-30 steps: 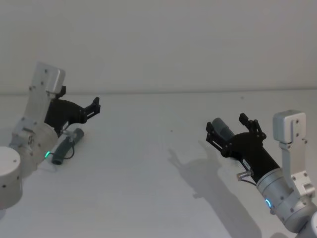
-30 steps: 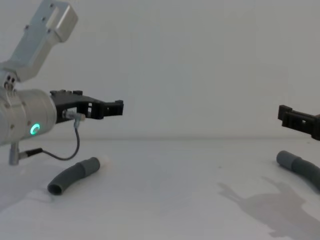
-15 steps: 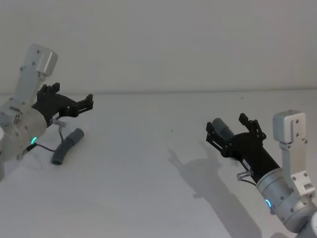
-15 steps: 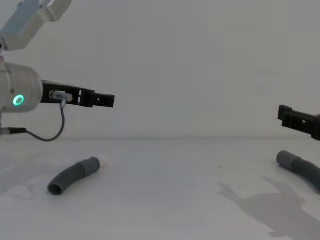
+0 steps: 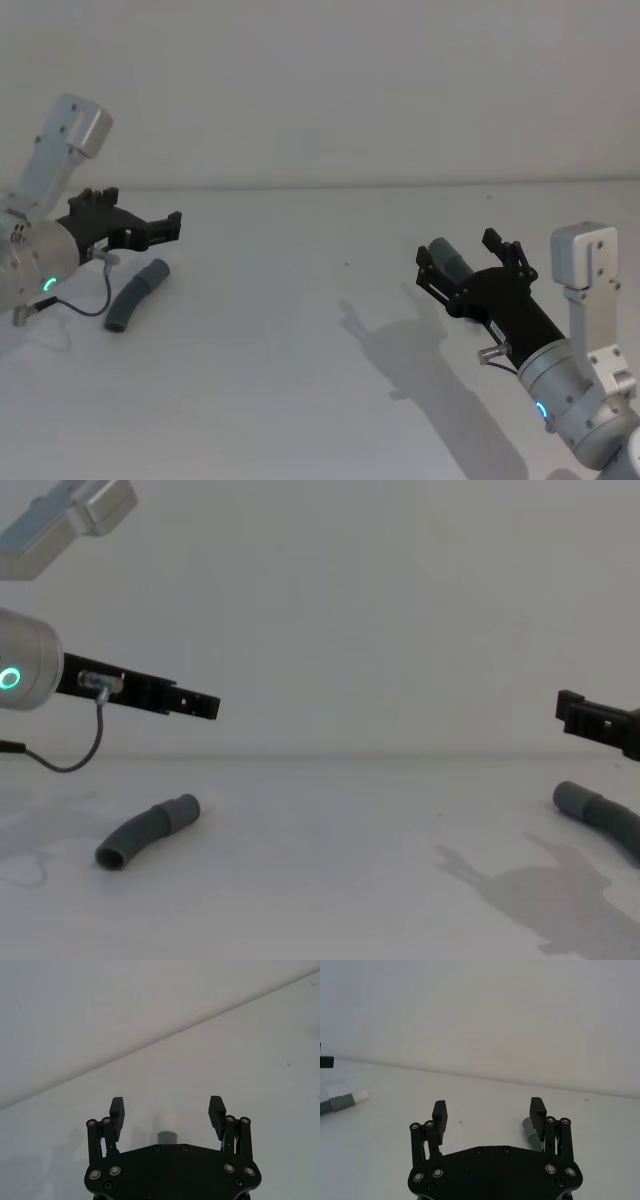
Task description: Use both hands to pick up one end of the pipe from the table, align the ends, and insert them.
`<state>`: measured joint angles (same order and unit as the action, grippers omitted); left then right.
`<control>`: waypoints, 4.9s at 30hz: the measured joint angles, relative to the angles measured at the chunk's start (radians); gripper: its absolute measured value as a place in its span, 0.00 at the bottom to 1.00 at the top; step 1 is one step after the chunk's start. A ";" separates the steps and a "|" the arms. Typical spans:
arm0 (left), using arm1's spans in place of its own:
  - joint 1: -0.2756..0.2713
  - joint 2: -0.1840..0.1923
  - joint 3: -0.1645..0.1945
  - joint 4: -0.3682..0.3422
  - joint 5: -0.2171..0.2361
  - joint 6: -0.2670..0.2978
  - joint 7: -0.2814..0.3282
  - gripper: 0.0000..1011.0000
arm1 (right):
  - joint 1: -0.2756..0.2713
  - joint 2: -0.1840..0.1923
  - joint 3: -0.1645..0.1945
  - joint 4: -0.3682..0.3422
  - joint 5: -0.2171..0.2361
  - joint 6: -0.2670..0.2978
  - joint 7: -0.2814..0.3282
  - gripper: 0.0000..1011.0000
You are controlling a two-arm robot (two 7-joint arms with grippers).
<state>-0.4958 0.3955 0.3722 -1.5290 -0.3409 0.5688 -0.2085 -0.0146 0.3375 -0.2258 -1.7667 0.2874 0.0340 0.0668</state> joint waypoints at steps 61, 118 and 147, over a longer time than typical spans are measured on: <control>-0.104 -0.024 0.049 0.228 0.030 0.104 -0.152 0.99 | 0.000 0.000 0.000 0.000 0.000 0.000 0.000 0.99; -0.053 -0.024 0.038 0.169 0.077 0.176 -0.153 0.99 | 0.000 0.000 0.000 0.000 0.000 0.000 0.000 0.99; -0.045 -0.024 0.033 0.166 0.081 0.175 -0.151 0.54 | 0.000 0.000 0.000 0.000 0.000 0.000 0.000 0.99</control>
<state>-0.5403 0.3714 0.4052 -1.3634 -0.2603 0.7434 -0.3594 -0.0146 0.3375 -0.2258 -1.7668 0.2873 0.0341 0.0668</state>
